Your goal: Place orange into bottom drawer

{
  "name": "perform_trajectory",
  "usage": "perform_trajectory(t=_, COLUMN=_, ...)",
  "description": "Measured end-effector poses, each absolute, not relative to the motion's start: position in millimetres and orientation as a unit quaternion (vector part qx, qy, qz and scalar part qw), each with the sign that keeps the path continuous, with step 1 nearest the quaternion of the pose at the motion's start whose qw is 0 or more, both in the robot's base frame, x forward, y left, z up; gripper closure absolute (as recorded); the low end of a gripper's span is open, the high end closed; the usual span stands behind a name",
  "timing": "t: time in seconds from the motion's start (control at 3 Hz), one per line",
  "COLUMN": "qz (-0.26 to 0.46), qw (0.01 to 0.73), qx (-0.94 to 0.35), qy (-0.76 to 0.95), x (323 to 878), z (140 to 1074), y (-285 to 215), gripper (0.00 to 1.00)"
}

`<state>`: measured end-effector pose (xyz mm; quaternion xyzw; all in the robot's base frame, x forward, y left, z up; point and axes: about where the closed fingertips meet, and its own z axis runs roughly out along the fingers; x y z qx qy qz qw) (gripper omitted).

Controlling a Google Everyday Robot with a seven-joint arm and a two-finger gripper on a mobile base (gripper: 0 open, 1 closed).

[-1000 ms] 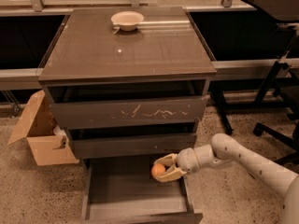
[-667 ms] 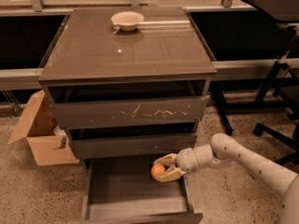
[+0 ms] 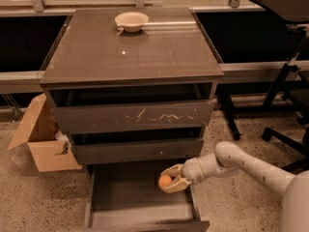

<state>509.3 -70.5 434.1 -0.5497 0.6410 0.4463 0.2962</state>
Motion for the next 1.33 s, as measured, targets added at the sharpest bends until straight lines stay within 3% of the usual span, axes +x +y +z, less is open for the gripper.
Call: perform_trajectory(t=1.33, qz=0.477, qw=0.193, qx=-0.522, qy=0.680, x=525, z=255, y=-91, gripper=1.00)
